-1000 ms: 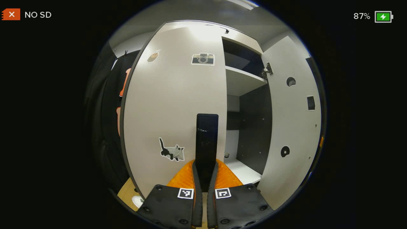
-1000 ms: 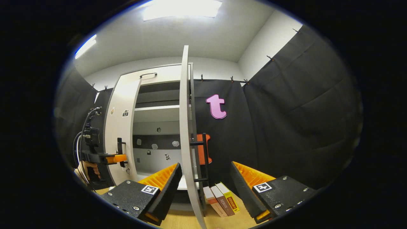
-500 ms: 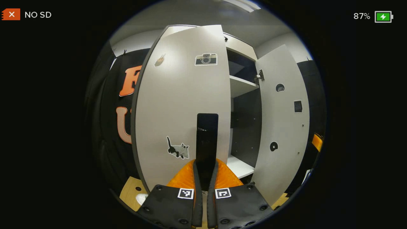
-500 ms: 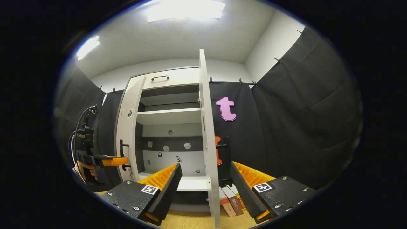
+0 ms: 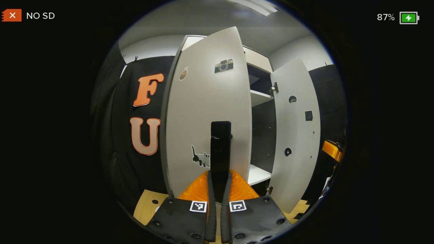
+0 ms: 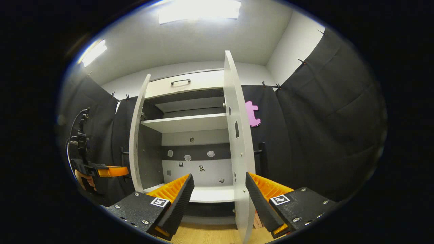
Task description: Open the right door of the double-door shoe cabinet with the right hand, and open the left door with the left hand.
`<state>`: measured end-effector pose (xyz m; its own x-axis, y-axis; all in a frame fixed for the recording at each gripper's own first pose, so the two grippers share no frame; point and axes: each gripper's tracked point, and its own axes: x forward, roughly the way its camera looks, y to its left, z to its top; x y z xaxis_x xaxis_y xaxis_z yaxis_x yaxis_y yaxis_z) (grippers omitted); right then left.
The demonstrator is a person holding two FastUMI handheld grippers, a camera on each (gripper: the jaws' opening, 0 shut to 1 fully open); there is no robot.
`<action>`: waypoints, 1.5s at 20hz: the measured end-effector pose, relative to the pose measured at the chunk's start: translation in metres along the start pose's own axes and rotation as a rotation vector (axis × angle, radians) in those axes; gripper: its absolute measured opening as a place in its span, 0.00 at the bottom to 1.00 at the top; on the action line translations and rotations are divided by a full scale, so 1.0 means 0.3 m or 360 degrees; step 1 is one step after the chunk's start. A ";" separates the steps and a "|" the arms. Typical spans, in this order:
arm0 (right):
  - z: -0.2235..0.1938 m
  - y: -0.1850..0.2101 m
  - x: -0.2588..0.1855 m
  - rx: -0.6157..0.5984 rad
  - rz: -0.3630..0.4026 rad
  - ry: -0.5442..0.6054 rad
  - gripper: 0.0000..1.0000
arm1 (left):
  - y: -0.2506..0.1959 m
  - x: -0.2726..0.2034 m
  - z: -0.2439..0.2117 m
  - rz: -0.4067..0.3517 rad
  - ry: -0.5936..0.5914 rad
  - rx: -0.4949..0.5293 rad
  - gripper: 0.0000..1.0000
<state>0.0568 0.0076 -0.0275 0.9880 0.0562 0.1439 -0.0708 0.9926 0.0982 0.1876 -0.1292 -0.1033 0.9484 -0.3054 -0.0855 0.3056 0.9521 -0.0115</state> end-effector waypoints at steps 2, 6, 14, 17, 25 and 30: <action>-0.003 0.022 0.001 0.0006 0.0020 0.0011 0.93 | 0.012 -0.004 0.005 0.0023 -0.0003 -0.0003 0.08; -0.007 0.047 -0.007 0.0010 0.0047 0.0011 0.93 | 0.045 -0.022 0.007 0.0068 -0.0013 0.0016 0.07; -0.006 0.056 -0.006 0.0009 0.0072 0.0004 0.93 | 0.082 -0.036 0.006 0.0114 -0.0010 0.0045 0.04; -0.017 0.045 -0.004 0.0014 0.0065 0.0004 0.93 | 0.092 -0.033 0.010 0.0134 -0.0017 0.0050 0.04; -0.049 0.039 0.016 -0.0036 0.0061 0.0023 0.93 | 0.158 -0.045 0.018 0.0281 -0.0044 0.0048 0.03; -0.049 0.070 0.031 -0.0027 0.0085 0.0022 0.93 | 0.185 -0.052 0.019 0.0353 -0.0055 0.0021 0.03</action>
<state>0.0666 0.0304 -0.0385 0.9847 0.1106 0.1350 -0.1213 0.9898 0.0740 0.1903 -0.0719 -0.0968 0.9948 -0.0888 -0.0502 0.0898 0.9958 0.0171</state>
